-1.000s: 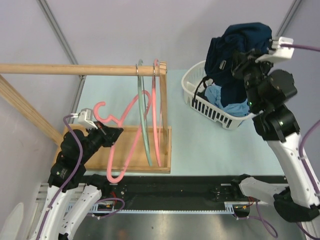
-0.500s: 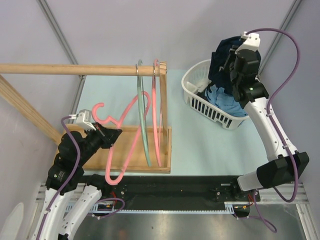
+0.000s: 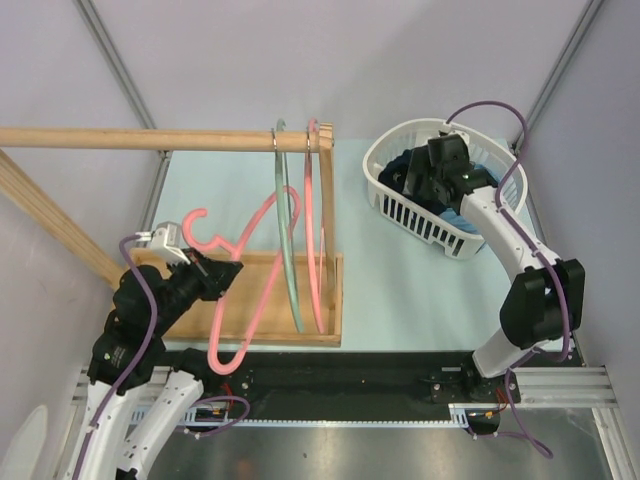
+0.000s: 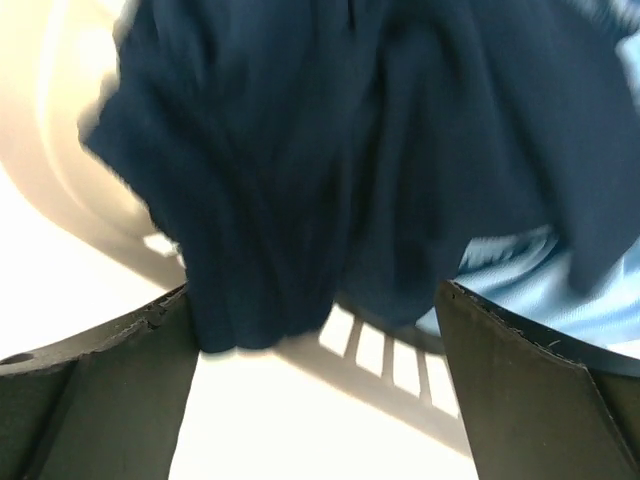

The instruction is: Remove the shorts from the hanger

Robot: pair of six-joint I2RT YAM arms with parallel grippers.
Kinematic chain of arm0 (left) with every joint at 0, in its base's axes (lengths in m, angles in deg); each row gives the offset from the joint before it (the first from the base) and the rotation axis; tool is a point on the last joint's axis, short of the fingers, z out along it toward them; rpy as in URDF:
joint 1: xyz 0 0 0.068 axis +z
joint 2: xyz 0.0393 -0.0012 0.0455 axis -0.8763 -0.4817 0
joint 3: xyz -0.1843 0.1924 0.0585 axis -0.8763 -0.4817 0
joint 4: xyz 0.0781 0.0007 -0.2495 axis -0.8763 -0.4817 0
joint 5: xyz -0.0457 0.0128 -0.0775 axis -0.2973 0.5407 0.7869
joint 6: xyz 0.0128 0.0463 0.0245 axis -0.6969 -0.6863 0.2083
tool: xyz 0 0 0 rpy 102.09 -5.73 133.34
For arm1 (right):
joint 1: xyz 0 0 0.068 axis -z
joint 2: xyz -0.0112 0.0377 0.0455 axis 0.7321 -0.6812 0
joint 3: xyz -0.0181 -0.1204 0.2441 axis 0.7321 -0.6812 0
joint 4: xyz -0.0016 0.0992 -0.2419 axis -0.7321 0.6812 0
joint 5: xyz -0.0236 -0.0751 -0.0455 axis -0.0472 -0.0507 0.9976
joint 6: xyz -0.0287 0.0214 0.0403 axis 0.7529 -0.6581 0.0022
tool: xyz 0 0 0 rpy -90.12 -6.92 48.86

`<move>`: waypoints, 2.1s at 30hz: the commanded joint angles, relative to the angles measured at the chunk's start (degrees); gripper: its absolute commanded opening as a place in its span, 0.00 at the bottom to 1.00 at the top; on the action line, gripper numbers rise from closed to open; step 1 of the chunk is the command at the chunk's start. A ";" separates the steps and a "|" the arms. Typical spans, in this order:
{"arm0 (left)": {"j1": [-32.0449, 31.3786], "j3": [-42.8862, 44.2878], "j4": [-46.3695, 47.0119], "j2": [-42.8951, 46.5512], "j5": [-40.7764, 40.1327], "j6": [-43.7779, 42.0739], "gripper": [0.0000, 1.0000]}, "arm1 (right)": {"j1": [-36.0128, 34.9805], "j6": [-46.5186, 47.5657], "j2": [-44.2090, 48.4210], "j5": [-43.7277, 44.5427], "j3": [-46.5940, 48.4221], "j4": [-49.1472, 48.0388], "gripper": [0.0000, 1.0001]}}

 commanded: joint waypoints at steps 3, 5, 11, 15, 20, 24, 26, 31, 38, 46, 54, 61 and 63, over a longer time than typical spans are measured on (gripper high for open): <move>0.42 4.31 -0.55 1.42 0.30 -0.59 0.00 | -3.61 -0.91 7.32 3.52 0.40 3.21 1.00; 0.42 5.72 -1.52 1.25 0.30 -1.20 0.00 | -4.13 -1.34 10.04 3.52 -0.12 3.91 1.00; 0.42 12.21 -5.21 -0.77 -0.05 -6.38 0.00 | -5.89 -2.05 17.16 3.43 -2.84 4.09 1.00; 0.42 18.01 -9.33 -2.09 -1.54 -11.65 0.00 | -5.98 -1.79 21.03 3.26 -4.95 3.92 1.00; 0.33 25.66 -10.31 -3.67 -7.16 -15.35 0.00 | -6.07 -1.61 24.37 3.43 -6.10 4.09 1.00; 0.33 31.63 -9.44 -6.74 -9.36 -16.94 0.00 | -5.98 -1.52 25.96 2.99 -6.54 4.53 1.00; 0.33 33.40 -7.77 -7.62 -11.21 -17.55 0.00 | -5.90 -1.43 26.48 2.91 -6.63 4.79 1.00; 0.33 34.90 0.39 -9.99 -6.56 -15.89 0.00 | -5.98 -1.61 28.15 2.99 -6.89 5.06 1.00; 0.42 38.23 7.44 -17.81 -0.84 -12.99 0.00 | -5.98 -1.08 29.82 2.90 -7.42 4.97 1.00; 0.33 37.36 15.26 -22.83 5.65 -10.79 0.01 | -5.72 -1.17 30.97 2.73 -8.03 4.53 1.00; -1.33 33.59 15.70 -22.40 -2.14 -10.08 0.00 | -5.89 -1.87 30.44 1.59 -9.26 3.74 1.00; -11.42 33.93 12.63 -23.53 -16.03 -15.70 0.01 | -5.98 -2.93 29.65 0.09 -10.41 2.16 1.00; -13.63 34.28 12.10 -24.50 -19.71 -16.67 0.00 | -5.89 -3.10 29.48 -0.17 -10.67 1.98 1.00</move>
